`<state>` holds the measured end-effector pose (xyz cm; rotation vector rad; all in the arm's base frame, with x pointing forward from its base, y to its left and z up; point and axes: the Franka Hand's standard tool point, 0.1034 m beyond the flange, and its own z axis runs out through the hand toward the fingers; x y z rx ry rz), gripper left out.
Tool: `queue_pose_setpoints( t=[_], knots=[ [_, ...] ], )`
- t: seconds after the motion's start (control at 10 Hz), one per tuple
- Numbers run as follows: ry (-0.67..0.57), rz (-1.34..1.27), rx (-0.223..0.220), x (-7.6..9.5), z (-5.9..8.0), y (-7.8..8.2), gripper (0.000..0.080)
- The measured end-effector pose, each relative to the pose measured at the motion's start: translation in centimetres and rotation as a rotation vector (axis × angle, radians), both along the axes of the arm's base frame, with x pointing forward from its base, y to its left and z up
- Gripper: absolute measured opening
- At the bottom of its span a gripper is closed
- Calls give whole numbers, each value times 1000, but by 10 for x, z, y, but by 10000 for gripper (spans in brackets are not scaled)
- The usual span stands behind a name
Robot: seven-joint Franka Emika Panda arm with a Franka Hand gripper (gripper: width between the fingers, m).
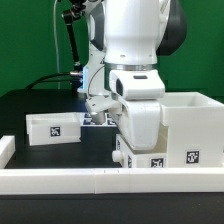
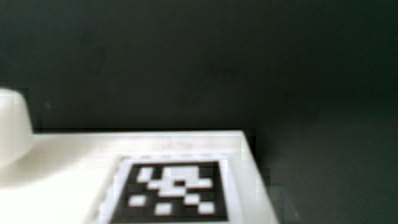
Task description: Assemble drawer
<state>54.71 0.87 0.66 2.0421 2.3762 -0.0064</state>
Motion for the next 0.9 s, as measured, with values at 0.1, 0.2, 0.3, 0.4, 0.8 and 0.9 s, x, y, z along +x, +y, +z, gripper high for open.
queue_pose_setpoints(
  t=[0.1,0.2,0.3,0.4,0.8,0.9],
  knots=[
    [-1,-4,0,0,0,0,42],
    [-1,-5,0,0,0,0,42],
    [0,-6,0,0,0,-1,42],
    [0,-24,1,-1,0,-2,126],
    [-27,-171,0,-7,21,-4,464],
    [-30,-170,-2,-5,27,-4,611]
  ],
)
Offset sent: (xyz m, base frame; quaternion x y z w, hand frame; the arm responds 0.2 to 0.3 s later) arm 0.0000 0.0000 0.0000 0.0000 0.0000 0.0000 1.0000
